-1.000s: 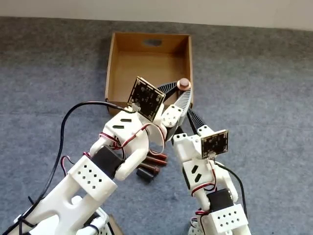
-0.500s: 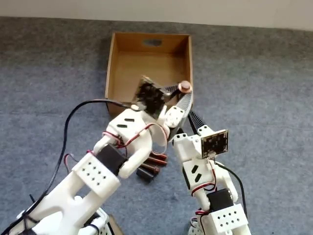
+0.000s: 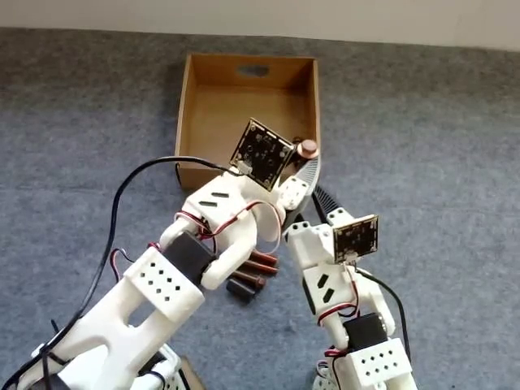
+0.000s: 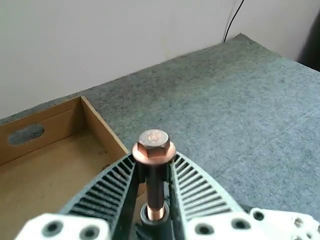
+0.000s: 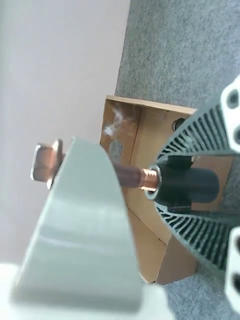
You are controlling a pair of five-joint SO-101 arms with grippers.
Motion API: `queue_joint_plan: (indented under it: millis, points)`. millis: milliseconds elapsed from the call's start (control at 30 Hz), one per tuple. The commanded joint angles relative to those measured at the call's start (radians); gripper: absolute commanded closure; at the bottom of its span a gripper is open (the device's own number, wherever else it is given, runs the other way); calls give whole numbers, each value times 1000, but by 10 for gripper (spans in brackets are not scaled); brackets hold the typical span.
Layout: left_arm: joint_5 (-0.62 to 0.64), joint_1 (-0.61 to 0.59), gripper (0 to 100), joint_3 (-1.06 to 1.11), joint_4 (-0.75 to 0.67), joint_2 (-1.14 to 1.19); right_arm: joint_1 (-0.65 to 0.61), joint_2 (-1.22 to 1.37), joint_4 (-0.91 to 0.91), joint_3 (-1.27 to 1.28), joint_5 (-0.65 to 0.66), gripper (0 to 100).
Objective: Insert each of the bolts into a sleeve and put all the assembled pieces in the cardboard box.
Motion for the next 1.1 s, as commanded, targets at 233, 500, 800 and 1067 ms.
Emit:
queue_joint_plan:
  millis: [233,500,800,1067]
  points:
    - [-9,-8,991,-48,21,1,-8,-15,-24,-5,-9,993]
    - [-5,-133,991,-35,44,-1,-8,-15,-24,-5,-9,993]
    - [-5,-139,991,-25,150,-1,-8,-10,-24,-4,-9,993]
    - [-5,-142,991,68,161,-1,-8,-10,-24,-4,-9,993]
